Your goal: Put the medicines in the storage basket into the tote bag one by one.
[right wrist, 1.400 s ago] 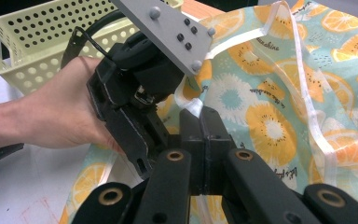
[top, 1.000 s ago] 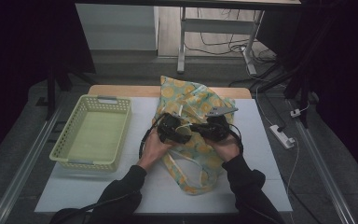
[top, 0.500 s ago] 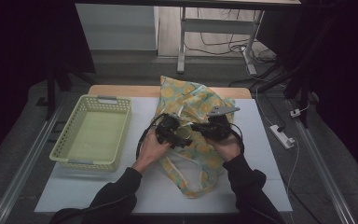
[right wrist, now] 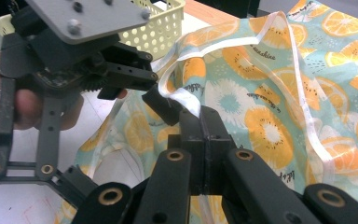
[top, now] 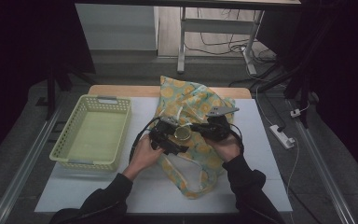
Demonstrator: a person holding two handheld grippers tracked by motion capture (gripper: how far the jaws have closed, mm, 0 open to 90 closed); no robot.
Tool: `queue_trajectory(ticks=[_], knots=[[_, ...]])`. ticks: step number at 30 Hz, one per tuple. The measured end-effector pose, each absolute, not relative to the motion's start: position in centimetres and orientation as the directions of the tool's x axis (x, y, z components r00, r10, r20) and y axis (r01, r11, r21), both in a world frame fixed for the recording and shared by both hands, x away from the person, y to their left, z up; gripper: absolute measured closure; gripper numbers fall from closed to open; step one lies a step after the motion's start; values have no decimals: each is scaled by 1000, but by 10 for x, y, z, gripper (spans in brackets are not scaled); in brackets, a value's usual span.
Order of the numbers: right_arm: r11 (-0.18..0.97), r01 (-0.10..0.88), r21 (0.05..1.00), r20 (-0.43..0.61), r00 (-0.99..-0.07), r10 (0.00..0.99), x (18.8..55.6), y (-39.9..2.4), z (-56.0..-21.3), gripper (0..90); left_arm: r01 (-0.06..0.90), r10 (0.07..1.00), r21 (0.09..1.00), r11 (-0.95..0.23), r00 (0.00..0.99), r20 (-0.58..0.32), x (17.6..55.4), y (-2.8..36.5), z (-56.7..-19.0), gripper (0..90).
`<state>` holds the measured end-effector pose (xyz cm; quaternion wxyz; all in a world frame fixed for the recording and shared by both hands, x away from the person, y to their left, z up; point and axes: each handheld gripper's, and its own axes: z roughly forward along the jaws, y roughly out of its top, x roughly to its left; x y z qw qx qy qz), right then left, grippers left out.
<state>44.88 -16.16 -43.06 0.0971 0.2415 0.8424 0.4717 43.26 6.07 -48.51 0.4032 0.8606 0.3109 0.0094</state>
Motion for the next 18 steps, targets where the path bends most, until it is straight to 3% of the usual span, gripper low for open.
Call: queue_trajectory(ticks=[18], knots=[[445,312,839,62,-868,493,447,-161,-431,897,514,547,687,-513,813,-199,416,71,-500,0]])
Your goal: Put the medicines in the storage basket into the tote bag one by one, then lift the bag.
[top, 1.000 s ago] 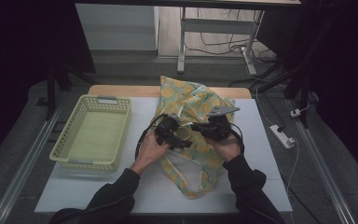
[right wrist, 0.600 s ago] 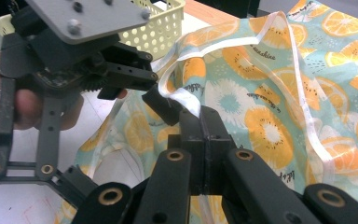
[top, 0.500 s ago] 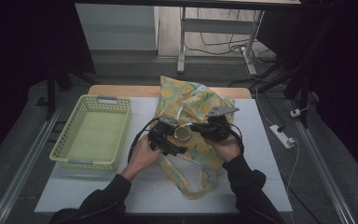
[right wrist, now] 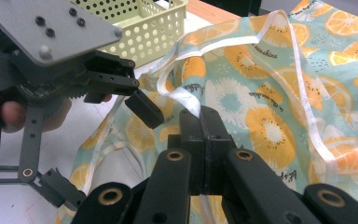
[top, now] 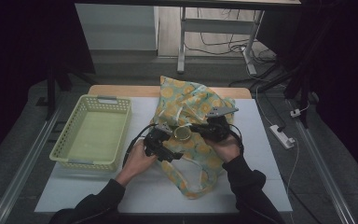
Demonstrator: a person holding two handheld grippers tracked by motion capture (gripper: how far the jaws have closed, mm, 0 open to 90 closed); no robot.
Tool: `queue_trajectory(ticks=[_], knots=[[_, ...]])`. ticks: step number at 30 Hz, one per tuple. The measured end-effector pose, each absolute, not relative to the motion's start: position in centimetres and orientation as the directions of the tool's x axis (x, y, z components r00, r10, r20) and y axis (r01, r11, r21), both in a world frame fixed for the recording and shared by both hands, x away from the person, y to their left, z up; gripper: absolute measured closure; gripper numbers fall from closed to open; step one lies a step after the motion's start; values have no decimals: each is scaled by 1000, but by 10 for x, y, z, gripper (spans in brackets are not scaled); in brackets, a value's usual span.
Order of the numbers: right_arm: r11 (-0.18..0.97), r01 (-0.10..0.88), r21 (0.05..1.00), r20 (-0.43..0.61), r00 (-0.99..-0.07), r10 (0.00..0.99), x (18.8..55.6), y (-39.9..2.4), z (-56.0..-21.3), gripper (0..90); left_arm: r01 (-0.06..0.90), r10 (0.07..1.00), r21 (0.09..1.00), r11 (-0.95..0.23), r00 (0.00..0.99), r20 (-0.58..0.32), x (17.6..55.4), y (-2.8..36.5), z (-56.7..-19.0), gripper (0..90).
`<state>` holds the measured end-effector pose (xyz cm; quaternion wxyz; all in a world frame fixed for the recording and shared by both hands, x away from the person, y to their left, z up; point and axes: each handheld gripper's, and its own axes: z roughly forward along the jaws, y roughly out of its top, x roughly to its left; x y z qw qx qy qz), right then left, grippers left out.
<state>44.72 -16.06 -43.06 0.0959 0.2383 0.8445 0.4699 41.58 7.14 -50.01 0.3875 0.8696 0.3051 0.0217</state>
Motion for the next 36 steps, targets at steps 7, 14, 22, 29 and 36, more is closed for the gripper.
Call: queue_trajectory(ticks=[7,14,22,29,36], knots=[[444,313,840,63,-868,492,447,-161,-431,897,522,559,655,-547,810,-179,419,66,-510,0],[450,313,836,62,-870,489,447,-159,-431,897,526,574,628,-574,805,-150,424,58,-523,0],[452,316,834,64,-870,489,447,-158,-432,897,510,571,596,-620,814,-103,427,49,-535,0],[450,317,835,65,-869,490,447,-159,-432,897,478,564,582,-658,825,-39,426,46,-535,33],[454,316,833,63,-869,490,447,-158,-432,897,474,558,588,-655,829,-46,428,50,-528,308]])
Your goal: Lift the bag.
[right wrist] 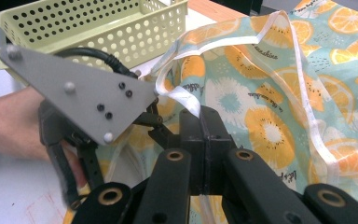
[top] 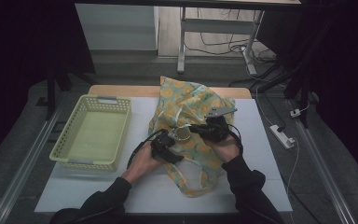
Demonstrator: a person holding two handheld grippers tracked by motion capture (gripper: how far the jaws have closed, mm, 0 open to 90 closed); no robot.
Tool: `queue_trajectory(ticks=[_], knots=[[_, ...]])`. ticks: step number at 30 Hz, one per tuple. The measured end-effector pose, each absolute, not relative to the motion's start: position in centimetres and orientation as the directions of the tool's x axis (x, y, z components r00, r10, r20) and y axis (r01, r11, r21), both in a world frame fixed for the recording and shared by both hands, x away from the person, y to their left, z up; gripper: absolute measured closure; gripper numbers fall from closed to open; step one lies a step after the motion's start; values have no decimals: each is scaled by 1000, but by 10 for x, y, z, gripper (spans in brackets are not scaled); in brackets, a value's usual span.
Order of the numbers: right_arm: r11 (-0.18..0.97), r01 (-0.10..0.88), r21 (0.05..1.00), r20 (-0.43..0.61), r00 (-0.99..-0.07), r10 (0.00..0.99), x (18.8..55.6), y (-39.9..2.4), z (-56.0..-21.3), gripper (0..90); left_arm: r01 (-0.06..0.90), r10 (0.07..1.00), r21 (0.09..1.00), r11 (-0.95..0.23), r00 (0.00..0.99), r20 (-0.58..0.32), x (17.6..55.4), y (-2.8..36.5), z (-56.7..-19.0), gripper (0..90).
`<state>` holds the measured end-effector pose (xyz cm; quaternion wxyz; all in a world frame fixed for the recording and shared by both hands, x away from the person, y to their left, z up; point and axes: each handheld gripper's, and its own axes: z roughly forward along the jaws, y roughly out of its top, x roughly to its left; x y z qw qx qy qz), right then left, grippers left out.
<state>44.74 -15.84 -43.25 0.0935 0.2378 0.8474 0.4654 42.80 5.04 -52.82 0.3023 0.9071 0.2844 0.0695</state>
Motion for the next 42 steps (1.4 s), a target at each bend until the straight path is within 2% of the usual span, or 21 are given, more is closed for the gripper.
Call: queue_trajectory(ticks=[3,11,14,23,42], knots=[[454,316,833,62,-870,490,447,-158,-432,897,480,562,598,-642,825,-58,429,53,-527,471],[456,316,832,62,-870,489,447,-158,-433,897,491,562,598,-634,823,-81,429,51,-526,733],[457,315,832,61,-871,488,447,-158,-433,897,501,550,600,-624,827,-118,429,51,-527,888],[451,316,835,66,-870,488,448,-160,-432,897,559,608,584,-589,782,-135,426,47,-523,896],[451,285,846,50,-884,465,440,-158,-420,899,560,609,646,-519,773,-180,414,61,-475,897]])
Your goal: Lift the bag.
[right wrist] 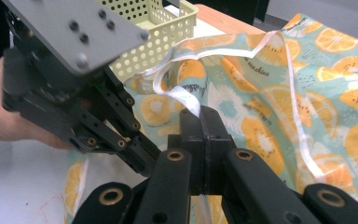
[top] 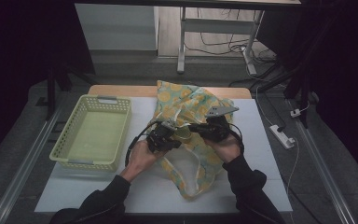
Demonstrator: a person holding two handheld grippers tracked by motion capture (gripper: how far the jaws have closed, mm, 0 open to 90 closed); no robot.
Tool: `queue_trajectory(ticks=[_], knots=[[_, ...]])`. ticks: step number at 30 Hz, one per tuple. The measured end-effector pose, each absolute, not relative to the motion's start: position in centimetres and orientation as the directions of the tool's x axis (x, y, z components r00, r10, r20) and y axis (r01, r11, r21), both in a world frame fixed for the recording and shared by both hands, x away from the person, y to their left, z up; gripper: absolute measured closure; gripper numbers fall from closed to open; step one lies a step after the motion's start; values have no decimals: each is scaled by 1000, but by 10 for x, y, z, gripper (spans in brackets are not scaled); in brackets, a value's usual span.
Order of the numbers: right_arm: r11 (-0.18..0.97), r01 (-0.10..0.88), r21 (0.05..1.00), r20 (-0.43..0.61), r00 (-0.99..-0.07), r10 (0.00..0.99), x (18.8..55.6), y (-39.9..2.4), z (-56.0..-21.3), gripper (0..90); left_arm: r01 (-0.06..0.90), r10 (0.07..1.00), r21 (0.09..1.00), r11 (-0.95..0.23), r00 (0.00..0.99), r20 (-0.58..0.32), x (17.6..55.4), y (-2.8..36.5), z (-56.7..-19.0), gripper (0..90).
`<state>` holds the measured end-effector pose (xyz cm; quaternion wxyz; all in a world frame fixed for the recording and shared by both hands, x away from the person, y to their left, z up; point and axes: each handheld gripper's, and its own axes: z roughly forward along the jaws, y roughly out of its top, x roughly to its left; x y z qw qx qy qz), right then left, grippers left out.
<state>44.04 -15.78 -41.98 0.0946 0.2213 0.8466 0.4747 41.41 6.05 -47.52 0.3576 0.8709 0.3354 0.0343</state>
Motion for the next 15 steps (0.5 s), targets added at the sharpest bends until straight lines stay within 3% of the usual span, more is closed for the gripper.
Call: queue_trajectory(ticks=[15], knots=[[444,253,859,45,-903,426,437,-150,-391,900,568,583,711,-415,766,-272,412,88,-424,897]])
